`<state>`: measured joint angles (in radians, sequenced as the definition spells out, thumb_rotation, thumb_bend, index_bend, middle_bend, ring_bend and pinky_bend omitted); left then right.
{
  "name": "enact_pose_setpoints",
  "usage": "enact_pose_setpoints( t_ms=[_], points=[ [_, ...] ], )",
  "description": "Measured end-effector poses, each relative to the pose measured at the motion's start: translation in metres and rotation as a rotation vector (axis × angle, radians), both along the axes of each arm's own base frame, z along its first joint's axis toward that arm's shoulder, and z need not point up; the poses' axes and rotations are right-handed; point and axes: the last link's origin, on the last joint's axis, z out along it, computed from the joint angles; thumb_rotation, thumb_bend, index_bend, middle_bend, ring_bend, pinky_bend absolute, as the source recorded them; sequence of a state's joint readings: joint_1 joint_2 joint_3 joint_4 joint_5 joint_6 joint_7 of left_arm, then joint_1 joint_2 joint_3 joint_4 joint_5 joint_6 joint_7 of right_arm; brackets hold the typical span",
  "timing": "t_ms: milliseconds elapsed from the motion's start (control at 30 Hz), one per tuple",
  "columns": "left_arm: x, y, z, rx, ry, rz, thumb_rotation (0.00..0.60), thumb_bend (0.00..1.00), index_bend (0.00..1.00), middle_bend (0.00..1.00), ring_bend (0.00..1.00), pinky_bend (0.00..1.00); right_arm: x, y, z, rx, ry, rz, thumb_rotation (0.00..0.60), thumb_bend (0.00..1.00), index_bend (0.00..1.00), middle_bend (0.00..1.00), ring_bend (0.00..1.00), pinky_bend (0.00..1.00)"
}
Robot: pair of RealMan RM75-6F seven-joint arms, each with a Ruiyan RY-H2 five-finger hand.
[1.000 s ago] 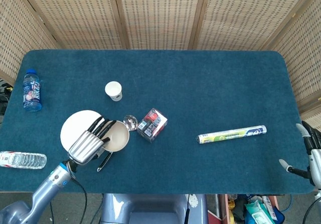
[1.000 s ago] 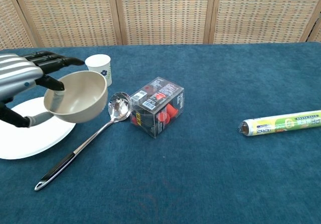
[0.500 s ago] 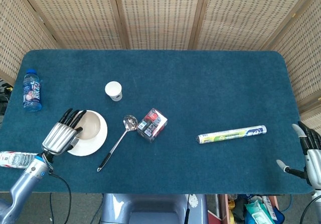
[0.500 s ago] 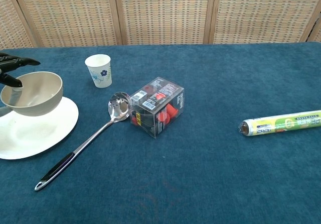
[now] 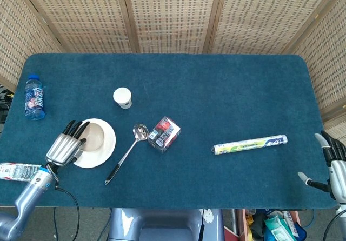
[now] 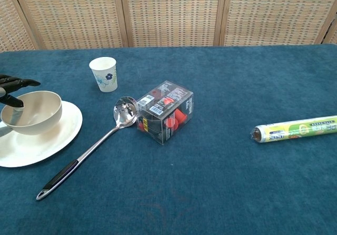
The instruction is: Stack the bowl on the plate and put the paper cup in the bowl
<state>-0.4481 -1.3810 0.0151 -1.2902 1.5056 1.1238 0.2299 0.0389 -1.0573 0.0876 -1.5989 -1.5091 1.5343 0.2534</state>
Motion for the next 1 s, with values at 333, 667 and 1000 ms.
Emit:
enact_pose_setpoints(
  t_ms=[333, 667, 1000],
  points=[
    [-0.007, 0.0, -0.003, -0.004, 0.015, 0.023, 0.6, 0.44, 0.68, 0.0, 0.0, 0.0, 0.0, 0.0, 0.0, 0.0, 0.0, 0.0, 0.6, 0.14, 0.01, 0.0, 0.0, 0.0],
    [-0.01, -0.001, -0.003, -0.022, 0.016, 0.039, 0.6, 0.31, 0.39, 0.0, 0.0, 0.0, 0.0, 0.0, 0.0, -0.001, -0.002, -0.001, 0.6, 0.14, 0.01, 0.0, 0.0, 0.0],
    [-0.001, 0.001, 0.023, 0.016, -0.043, 0.034, 0.6, 0.12, 0.22, 0.0, 0.0, 0.0, 0.0, 0.0, 0.0, -0.001, -0.003, 0.001, 0.6, 0.14, 0.01, 0.0, 0.0, 0.0]
  ],
)
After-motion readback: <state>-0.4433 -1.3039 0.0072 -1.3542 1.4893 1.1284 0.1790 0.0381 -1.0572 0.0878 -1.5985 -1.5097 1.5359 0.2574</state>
